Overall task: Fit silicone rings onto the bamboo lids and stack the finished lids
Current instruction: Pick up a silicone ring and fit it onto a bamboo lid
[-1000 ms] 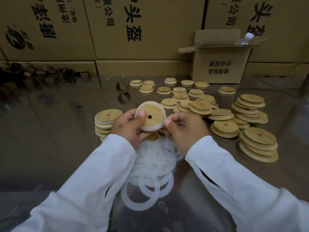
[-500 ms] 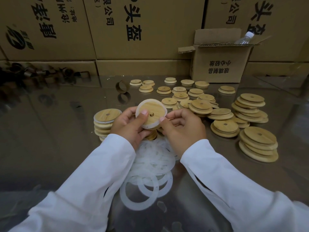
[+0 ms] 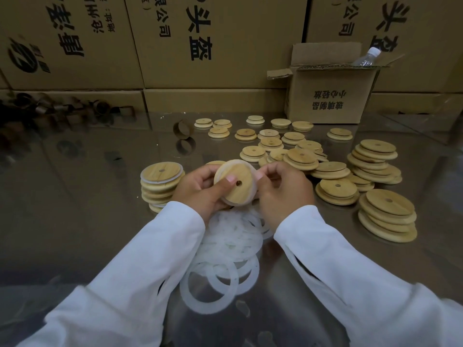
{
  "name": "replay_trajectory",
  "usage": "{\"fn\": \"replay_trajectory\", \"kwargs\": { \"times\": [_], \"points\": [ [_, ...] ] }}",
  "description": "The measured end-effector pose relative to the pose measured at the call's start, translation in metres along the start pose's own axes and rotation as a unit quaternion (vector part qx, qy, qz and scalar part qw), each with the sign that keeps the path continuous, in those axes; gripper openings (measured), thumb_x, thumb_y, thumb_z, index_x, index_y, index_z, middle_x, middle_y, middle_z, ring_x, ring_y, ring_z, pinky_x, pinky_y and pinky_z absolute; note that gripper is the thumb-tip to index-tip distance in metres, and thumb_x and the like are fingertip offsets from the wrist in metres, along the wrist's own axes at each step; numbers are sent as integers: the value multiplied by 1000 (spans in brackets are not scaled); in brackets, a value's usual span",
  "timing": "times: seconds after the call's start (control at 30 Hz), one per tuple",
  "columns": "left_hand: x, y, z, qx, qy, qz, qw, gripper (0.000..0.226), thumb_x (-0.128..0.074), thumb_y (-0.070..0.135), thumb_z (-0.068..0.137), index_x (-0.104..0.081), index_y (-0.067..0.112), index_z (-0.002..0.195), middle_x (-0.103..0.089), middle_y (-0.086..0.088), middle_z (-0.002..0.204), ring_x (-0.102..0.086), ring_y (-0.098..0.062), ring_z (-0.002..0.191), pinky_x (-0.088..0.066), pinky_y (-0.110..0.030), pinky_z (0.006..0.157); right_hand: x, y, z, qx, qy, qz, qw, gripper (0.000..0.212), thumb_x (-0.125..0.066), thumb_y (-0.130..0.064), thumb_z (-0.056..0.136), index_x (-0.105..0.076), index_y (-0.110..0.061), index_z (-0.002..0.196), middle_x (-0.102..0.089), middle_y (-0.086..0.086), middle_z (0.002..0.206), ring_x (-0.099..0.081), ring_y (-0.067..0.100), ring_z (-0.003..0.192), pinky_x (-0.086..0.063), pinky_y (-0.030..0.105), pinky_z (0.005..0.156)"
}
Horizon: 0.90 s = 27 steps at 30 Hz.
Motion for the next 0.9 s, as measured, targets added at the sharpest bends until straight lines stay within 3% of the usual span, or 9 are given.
{"fn": "replay_trajectory", "kwargs": {
  "times": [0.27,0.33,0.47,0.53,0.63,0.73,0.9],
  "points": [
    [1,8,-1,-33,-4,35,999,11,-60,8,83,-64,18,87,-71,-1,82,-68,-18,82,-58,-34,75,0,4,3,-24,-10,20,999,25,-52,-18,92,-49,-29,69,-54,-12,73,-48,0,66,-34,5,47],
    [1,9,-1,-36,-5,36,999,11,-60,9,83,-64,18,87,-70,-3,85,-67,-20,85,-58,-35,76,3,5,4,-34,-2,34,999,25,-53,-17,91,-51,-27,68,-56,-11,73,-50,2,68,-34,8,53],
    [0,9,-1,-30,-6,8,1000,12,-57,6,84,-63,15,89,-69,-3,82,-67,-17,81,-58,-35,74,3,5,4,-50,7,70,996,22,-56,-14,89,-56,-24,69,-63,-3,79,-62,18,82,-51,31,78],
    [1,8,-1,-24,-3,-6,1000,12,-55,4,85,-63,13,88,-70,-1,78,-68,-15,78,-59,-33,71,4,3,4,-42,12,72,996,21,-59,-14,87,-58,-24,69,-64,-4,78,-63,18,81,-53,37,82],
    [2,8,-1,-24,3,-12,1000,11,-57,5,83,-64,14,87,-72,2,74,-69,-14,76,-58,-29,65,8,-3,3,-10,26,64,998,21,-61,-15,85,-58,-26,68,-63,-6,72,-61,13,74,-53,31,75],
    [5,8,0,-19,16,-40,999,11,-59,4,82,-64,12,86,-72,0,73,-70,-15,73,-58,-28,62,7,-6,0,8,23,65,998,17,-63,-18,84,-58,-27,70,-62,-10,71,-60,6,71,-48,12,62],
    [3,7,0,-10,12,-54,998,11,-58,2,82,-62,11,87,-73,-1,74,-70,-15,73,-57,-28,61,8,-6,-2,11,36,57,998,19,-63,-20,84,-56,-28,68,-60,-12,69,-58,4,68,-44,10,59]
  ]
}}
Point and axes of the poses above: each hand's wrist, its own z-axis towards the middle knuckle, its own x-axis out of the back of the hand, y = z × x, the point moved 10 cm from there along z, towards the middle knuckle
